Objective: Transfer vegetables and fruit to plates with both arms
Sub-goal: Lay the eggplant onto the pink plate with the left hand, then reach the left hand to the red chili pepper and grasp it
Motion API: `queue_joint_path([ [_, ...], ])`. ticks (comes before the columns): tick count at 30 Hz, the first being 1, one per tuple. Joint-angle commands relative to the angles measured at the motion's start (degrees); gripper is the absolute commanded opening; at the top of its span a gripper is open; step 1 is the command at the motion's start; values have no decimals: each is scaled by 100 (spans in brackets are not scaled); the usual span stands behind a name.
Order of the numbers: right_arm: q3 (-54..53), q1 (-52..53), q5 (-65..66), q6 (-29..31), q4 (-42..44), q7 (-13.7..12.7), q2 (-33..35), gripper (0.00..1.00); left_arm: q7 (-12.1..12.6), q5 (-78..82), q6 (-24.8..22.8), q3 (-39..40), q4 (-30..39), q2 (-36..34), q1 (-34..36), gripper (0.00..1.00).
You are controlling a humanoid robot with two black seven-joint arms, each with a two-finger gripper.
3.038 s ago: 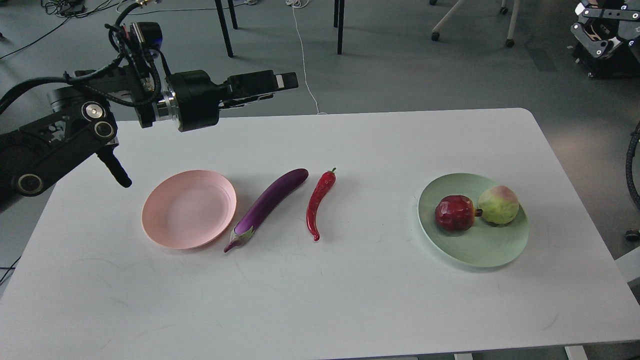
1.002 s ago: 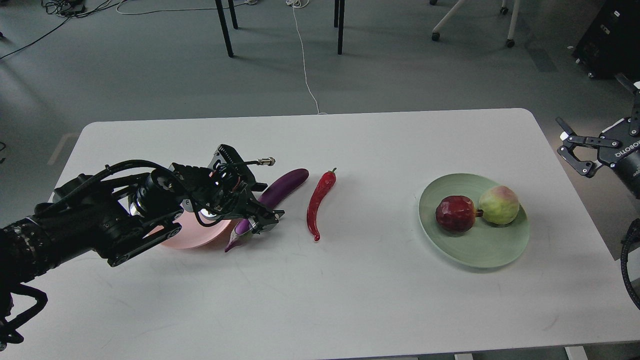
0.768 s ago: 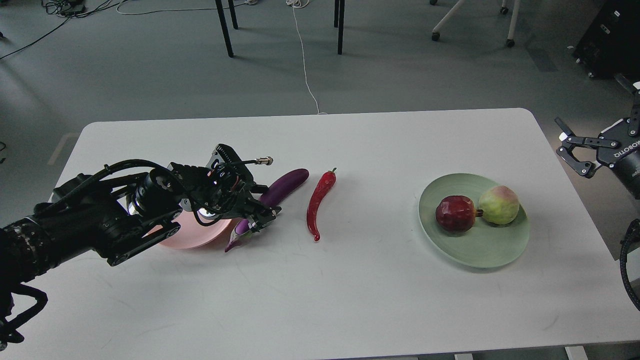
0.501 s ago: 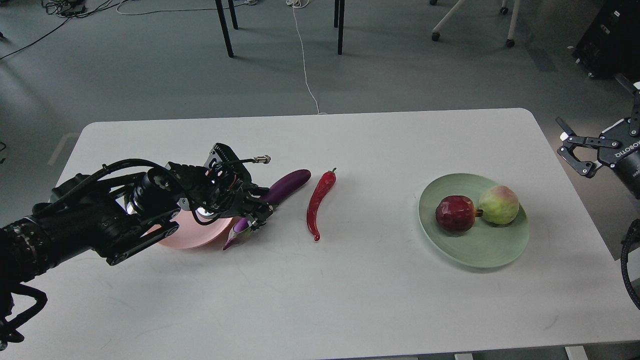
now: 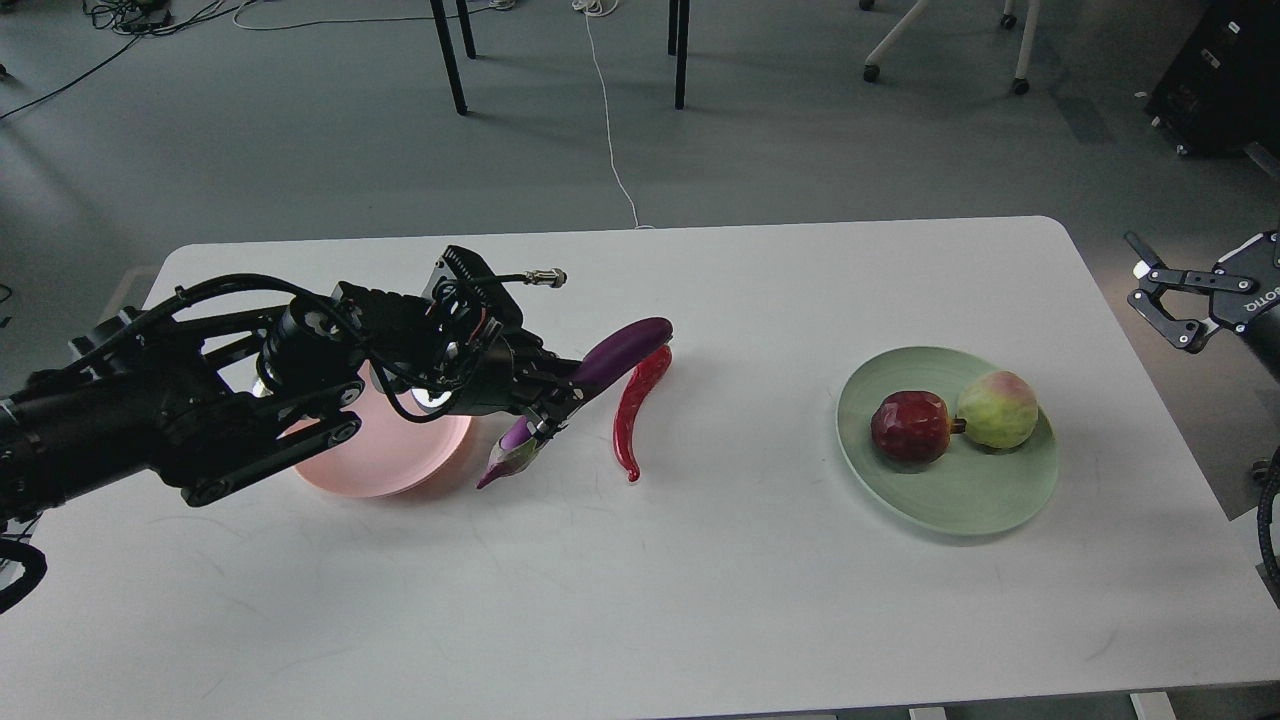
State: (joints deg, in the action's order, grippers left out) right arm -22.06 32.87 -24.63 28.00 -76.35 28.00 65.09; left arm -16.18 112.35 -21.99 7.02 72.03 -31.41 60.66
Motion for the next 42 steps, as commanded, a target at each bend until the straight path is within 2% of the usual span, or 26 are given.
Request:
queue_joint_path([
  [1,0,0,20,0,6,0,56,99,10,-29,-130,-69,188,-566,165,16],
  [4,0,0,20,0,-12,0,56,99,10,-3,-183,-113,188,-1058,104,16],
  [10,-8,0,20,0,-12,0,47,99,-52,164,-157,-122,118,-1543,-256,16],
  [16,-61,0,20,0,-12,0,47,99,-43,331,-96,-114,-137,-1552,-625,17],
  [25,-52,0,20,0,-12,0,56,99,-25,340,10,-114,-295,-1499,-722,24],
  [27,-52,0,20,0,-12,0,56,100,-8,331,10,-114,-304,-1490,-731,32],
  [29,-52,0,20,0,-12,0,56,100,-8,340,10,-122,-313,-1490,-740,50],
  [30,-52,0,20,0,-12,0,56,99,-8,340,10,-122,-313,-1499,-749,55],
  [42,-88,0,20,0,6,0,65,99,-43,279,10,-17,-216,-1508,-723,68],
])
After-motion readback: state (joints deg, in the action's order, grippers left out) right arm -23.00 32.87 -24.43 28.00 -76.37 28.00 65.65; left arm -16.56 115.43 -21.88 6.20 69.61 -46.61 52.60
